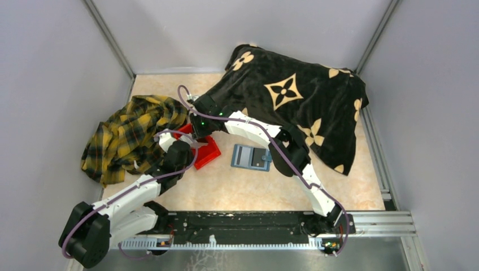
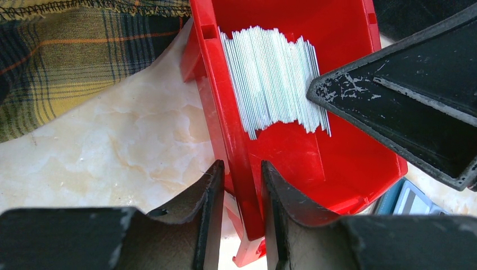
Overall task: Put the credit cards into the card holder
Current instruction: Pick up the credit card from the storage box.
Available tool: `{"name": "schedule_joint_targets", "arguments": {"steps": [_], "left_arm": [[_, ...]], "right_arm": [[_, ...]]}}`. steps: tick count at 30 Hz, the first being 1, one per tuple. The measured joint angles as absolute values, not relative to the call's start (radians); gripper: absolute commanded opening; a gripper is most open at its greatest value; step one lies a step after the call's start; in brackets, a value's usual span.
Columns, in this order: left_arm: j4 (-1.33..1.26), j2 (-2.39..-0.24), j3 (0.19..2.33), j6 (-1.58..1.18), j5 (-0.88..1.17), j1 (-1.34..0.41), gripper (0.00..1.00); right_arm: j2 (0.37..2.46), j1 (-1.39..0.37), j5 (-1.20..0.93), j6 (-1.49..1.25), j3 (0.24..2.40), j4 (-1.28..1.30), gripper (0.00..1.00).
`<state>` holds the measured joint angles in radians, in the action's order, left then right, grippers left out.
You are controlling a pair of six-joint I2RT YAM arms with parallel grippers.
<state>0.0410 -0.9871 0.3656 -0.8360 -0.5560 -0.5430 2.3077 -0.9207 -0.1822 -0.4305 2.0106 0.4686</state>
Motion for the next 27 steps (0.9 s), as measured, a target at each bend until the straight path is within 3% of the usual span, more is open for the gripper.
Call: {"name": "schedule_joint_targets", "arguments": {"steps": [15,27], "left_arm": [[0.027,-0.997,0.366,-0.836,-0.556,-0.541,0.35],[0.024,-0.998,0.366,-0.836,-0.556,-0.54,0.35]], "right_arm": [[2.28,-0.929,-0.196,-0.432,2.009,0.497,0.2],[2.244,-0.94,-0.195,-0.437,1.993,0.503,0.11]]}}
